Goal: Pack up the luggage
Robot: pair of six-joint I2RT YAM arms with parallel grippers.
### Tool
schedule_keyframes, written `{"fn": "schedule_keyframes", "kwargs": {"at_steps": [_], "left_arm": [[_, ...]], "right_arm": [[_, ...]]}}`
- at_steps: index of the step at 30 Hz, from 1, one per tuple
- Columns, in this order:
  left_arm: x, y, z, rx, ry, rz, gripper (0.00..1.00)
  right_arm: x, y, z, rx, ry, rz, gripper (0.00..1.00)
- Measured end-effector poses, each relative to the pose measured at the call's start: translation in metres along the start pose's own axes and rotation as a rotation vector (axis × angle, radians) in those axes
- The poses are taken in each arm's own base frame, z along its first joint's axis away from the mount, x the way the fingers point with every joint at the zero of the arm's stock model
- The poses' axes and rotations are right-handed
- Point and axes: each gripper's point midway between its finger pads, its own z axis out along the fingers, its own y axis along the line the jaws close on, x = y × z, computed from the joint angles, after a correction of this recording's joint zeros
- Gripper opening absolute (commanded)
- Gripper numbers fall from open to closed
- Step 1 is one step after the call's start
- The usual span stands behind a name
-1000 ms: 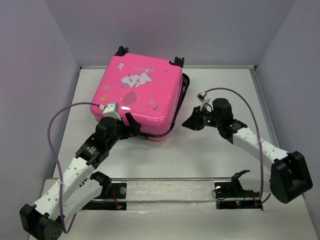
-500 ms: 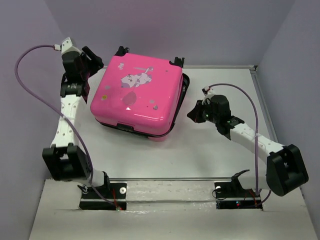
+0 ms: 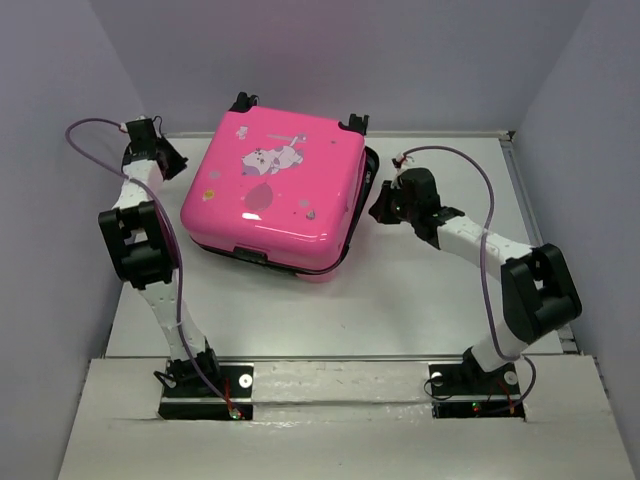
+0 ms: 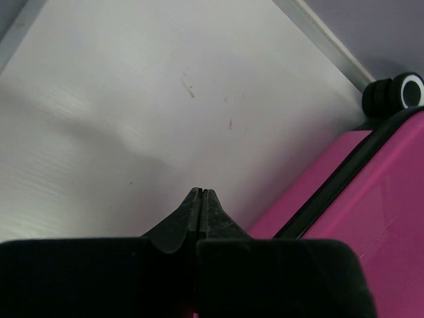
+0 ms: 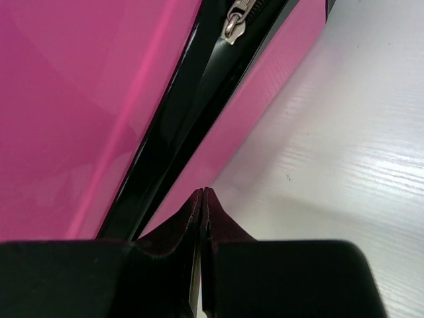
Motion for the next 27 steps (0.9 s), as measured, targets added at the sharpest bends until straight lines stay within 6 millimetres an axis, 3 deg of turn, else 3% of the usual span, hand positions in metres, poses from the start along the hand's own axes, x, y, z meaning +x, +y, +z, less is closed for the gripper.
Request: {"fn": "schedule_keyframes", "kwargs": {"at_steps": [5, 8, 10, 14, 18, 21, 23, 27], "left_arm": [[0.026, -0.017, 0.029, 0.064, 0.090, 0.064, 0.06], [0.065, -0.019, 0.041, 0.067, 0.160, 0.093, 0.06], [0.092, -0.008, 0.041, 0.072, 0.201, 0.080, 0.06], [0.128, 0.010, 0.024, 0.076, 0.242, 0.029, 0.06], [0.151, 0.019, -0.005, 0.080, 0.243, 0.022, 0.06], [0.173, 0.022, -0.026, 0.075, 0.280, 0.024, 0.06], [0.182, 0.018, -0.037, 0.081, 0.296, 0.033, 0.06], [0.178, 0.001, -0.053, 0.113, 0.288, 0.031, 0.06]], "right_arm": [[0.000, -0.014, 0.019, 0.024, 0.028, 0.031, 0.07], [-0.009, -0.020, 0.025, 0.024, 0.027, 0.051, 0.07], [-0.022, -0.021, 0.031, 0.012, 0.011, 0.055, 0.07], [-0.036, -0.020, 0.043, -0.020, 0.019, 0.042, 0.07], [-0.053, -0.035, 0.058, -0.044, 0.025, 0.041, 0.08], [-0.066, -0.044, 0.066, -0.042, 0.009, 0.036, 0.16], [-0.071, -0.051, 0.069, -0.028, 0.013, 0.036, 0.27], [-0.073, -0.062, 0.067, -0.003, 0.021, 0.046, 0.31]]}}
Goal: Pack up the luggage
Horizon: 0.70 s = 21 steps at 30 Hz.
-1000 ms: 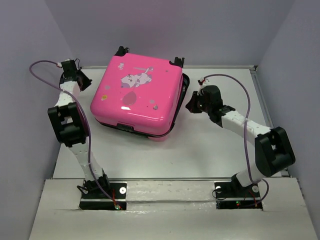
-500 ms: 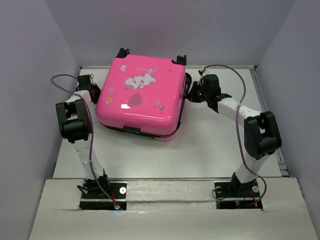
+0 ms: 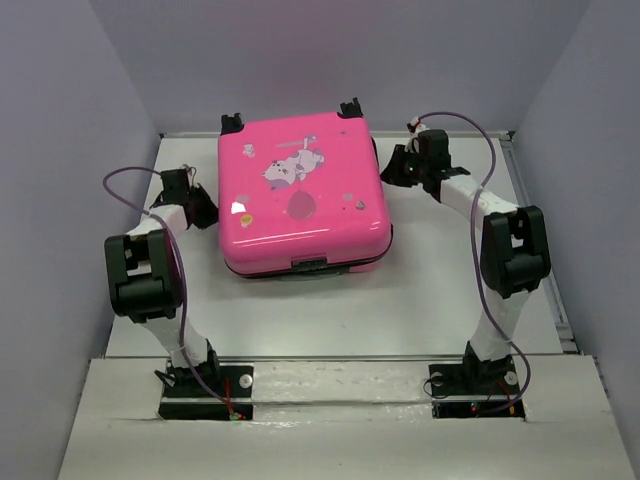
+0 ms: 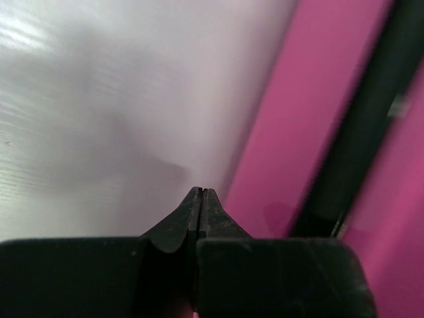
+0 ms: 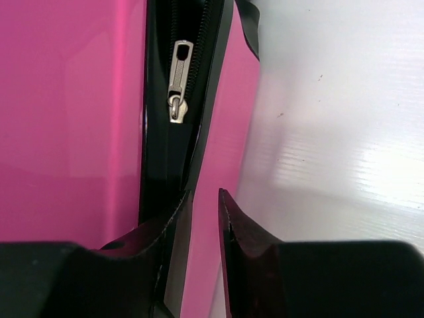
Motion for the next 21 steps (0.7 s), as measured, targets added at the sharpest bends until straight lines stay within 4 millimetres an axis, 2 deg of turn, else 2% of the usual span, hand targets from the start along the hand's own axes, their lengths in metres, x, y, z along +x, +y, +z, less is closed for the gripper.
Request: {"fn": "schedule_keyframes", "kwargs": {"at_steps": [6, 10, 14, 16, 17, 19, 20, 21], "left_arm": [[-0.037, -0.037, -0.042, 0.080, -0.135, -0.001, 0.07], [-0.061, -0.074, -0.074, 0.151, -0.245, 0.035, 0.08], [-0.071, -0.088, -0.094, 0.170, -0.308, 0.040, 0.09], [-0.078, -0.101, -0.103, 0.194, -0.333, 0.032, 0.09], [-0.080, -0.117, -0.109, 0.239, -0.333, 0.032, 0.11], [-0.069, -0.170, -0.124, 0.373, -0.300, 0.073, 0.13], [-0.058, -0.199, -0.132, 0.443, -0.276, 0.102, 0.20], [-0.052, -0.218, -0.140, 0.497, -0.260, 0.127, 0.28]], "right_arm": [[0.000, -0.002, 0.000, 0.005, 0.003, -0.001, 0.31], [0.000, -0.001, -0.001, 0.001, 0.004, -0.002, 0.32], [0.001, -0.001, -0.001, 0.000, 0.008, 0.000, 0.33], [0.001, -0.001, -0.001, 0.000, 0.008, 0.000, 0.34], [0.001, 0.000, -0.001, -0.004, 0.010, 0.000, 0.34], [0.001, 0.003, -0.002, -0.016, 0.016, 0.000, 0.35], [0.003, 0.004, -0.002, -0.022, 0.026, 0.003, 0.38], [0.005, 0.005, -0.003, -0.027, 0.035, 0.007, 0.41]]}}
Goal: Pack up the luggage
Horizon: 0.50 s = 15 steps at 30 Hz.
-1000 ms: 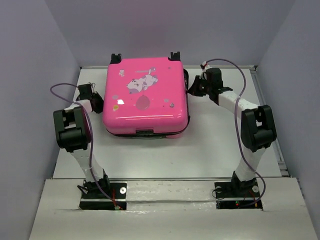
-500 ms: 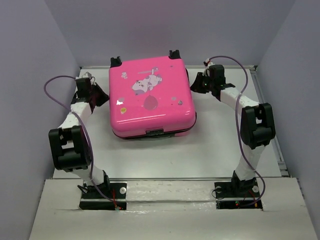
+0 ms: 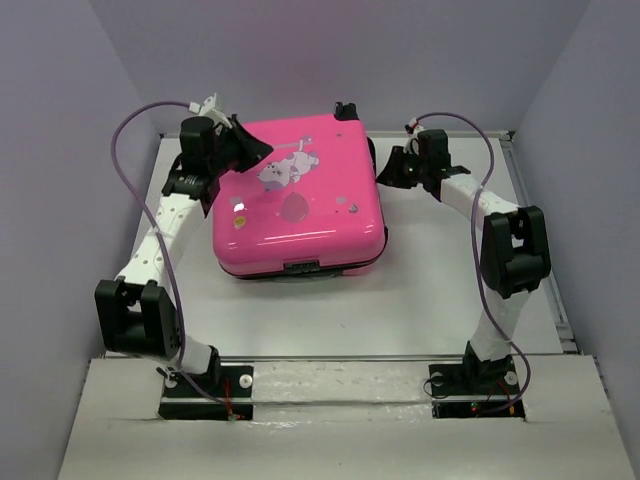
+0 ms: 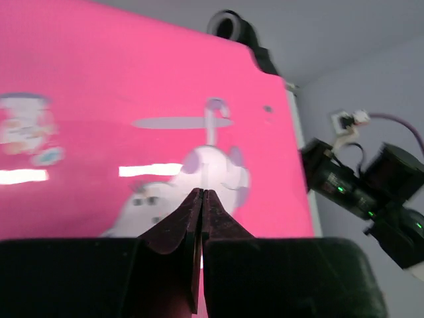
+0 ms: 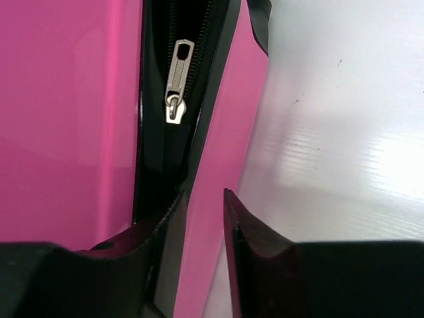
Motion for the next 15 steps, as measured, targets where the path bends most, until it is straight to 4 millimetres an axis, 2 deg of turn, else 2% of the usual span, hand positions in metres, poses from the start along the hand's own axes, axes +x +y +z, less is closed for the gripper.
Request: {"fn": "schedule_keyframes", "kwargs": {"at_steps": [1, 2, 3, 4, 5, 7, 10, 11, 13, 14, 15], "left_arm": [[0.005, -0.021, 0.002, 0.054, 0.019, 0.016, 0.40], [0.006, -0.039, 0.002, 0.086, 0.033, 0.030, 0.68], [0.001, -0.045, 0.002, 0.087, 0.028, 0.054, 0.80], [-0.009, -0.046, 0.000, 0.061, 0.005, 0.082, 0.96], [-0.020, -0.041, -0.001, 0.029, -0.023, 0.109, 0.99], [-0.040, -0.025, -0.010, -0.036, -0.074, 0.139, 0.99], [-0.064, 0.024, -0.040, -0.173, -0.142, 0.160, 0.99], [-0.067, 0.046, -0.055, -0.230, -0.159, 0.153, 0.99], [-0.067, 0.083, -0.077, -0.328, -0.187, 0.133, 0.99], [-0.059, 0.098, -0.085, -0.362, -0.185, 0.125, 0.99], [-0.049, 0.106, -0.087, -0.369, -0.169, 0.119, 0.99]], "right_arm": [[0.002, 0.001, 0.000, -0.005, 0.007, 0.003, 0.46], [0.004, 0.001, 0.000, -0.003, 0.016, 0.007, 0.52], [0.005, 0.001, 0.000, 0.000, 0.018, 0.006, 0.56], [0.006, 0.000, 0.000, 0.003, 0.021, 0.006, 0.58], [0.007, -0.001, -0.001, 0.010, 0.024, 0.007, 0.63], [0.008, -0.003, -0.001, 0.017, 0.027, 0.011, 0.69], [0.010, -0.006, -0.003, 0.027, 0.034, 0.023, 0.82], [0.011, -0.008, -0.004, 0.030, 0.036, 0.025, 0.90], [0.013, -0.011, -0.006, 0.037, 0.043, 0.032, 0.95], [0.014, -0.011, -0.006, 0.039, 0.045, 0.034, 1.00], [0.014, -0.012, -0.008, 0.042, 0.049, 0.036, 1.00]]}}
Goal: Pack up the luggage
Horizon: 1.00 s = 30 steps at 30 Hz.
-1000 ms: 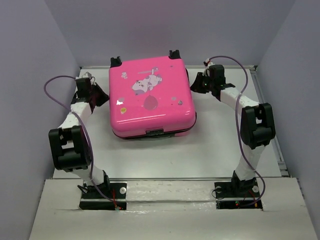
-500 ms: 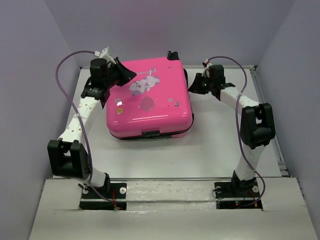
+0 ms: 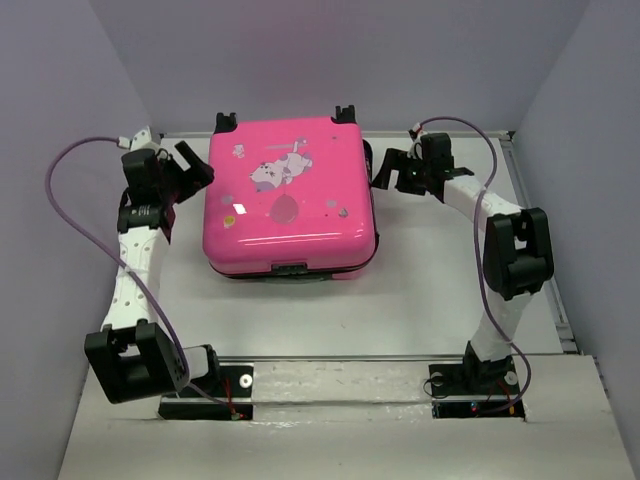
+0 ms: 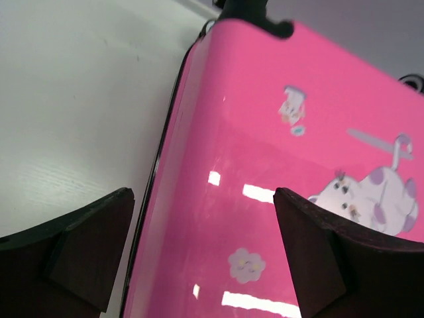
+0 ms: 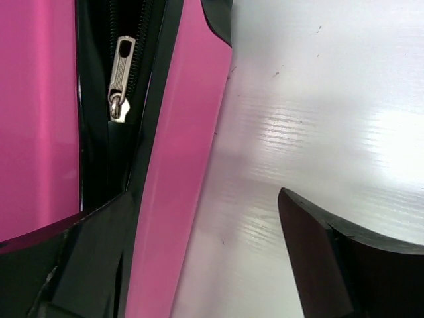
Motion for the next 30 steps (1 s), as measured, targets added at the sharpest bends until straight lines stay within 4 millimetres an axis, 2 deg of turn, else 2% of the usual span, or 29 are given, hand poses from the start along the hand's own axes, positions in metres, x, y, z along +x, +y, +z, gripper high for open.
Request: {"fn": "schedule_keyframes", "kwargs": {"at_steps": [2, 4, 5, 9, 11, 14, 17, 23, 26, 30], "left_arm": [[0.029, 0.015, 0.001, 0.001, 0.054, -0.007, 0.99], [0.066, 0.033, 0.004, -0.011, 0.140, -0.032, 0.99], [0.074, 0.036, 0.005, -0.008, 0.157, -0.052, 0.99], [0.070, 0.033, 0.010, 0.060, 0.158, -0.062, 0.99], [0.074, 0.027, 0.017, 0.113, 0.181, -0.068, 0.99], [0.075, 0.015, 0.029, 0.202, 0.187, -0.089, 0.99], [0.078, 0.007, 0.033, 0.258, 0.170, -0.103, 0.99], [0.072, 0.002, 0.036, 0.290, 0.125, -0.134, 0.99], [0.068, -0.001, 0.039, 0.295, 0.109, -0.150, 0.99], [0.060, -0.016, 0.046, 0.263, 0.084, -0.151, 0.99]], "right_arm": [[0.001, 0.000, -0.002, 0.001, 0.001, 0.002, 1.00], [0.001, 0.006, -0.008, -0.020, 0.002, 0.004, 1.00], [0.000, 0.008, -0.010, -0.030, 0.000, 0.004, 1.00], [-0.003, 0.026, -0.019, -0.102, -0.006, -0.002, 1.00], [-0.002, 0.028, -0.020, -0.120, -0.007, 0.002, 1.00], [0.001, 0.030, -0.019, -0.159, -0.011, 0.024, 0.94], [0.012, 0.031, -0.019, -0.204, 0.001, 0.079, 0.94], [0.029, 0.036, -0.029, -0.267, 0.016, 0.202, 0.95], [0.024, 0.052, -0.040, -0.369, -0.008, 0.245, 0.95], [0.023, 0.055, -0.042, -0.423, -0.005, 0.285, 0.94]]}}
